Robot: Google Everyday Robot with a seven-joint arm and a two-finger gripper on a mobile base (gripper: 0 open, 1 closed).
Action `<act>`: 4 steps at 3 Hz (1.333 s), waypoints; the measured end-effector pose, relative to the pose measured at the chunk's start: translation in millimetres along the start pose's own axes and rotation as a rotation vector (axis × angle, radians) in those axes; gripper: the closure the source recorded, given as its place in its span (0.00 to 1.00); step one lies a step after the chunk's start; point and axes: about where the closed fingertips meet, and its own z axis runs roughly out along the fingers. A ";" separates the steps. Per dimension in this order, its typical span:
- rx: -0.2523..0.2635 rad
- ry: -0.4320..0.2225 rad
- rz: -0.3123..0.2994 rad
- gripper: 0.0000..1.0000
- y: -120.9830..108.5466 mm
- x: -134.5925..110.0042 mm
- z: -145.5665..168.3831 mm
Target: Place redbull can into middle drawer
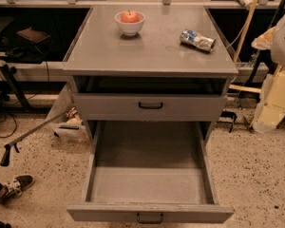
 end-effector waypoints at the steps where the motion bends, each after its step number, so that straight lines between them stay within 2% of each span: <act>1: 0.000 0.000 0.000 0.00 -0.1 0.0 0.0; 2: 0.028 -0.019 -0.023 0.00 -15.0 -10.9 2.1; 3: 0.009 0.000 -0.008 0.00 -66.1 -20.5 30.2; 4: -0.052 0.049 0.031 0.00 -132.9 -41.8 85.3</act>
Offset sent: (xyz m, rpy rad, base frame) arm 0.0387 0.0138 0.0043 0.0109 -0.0591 0.0478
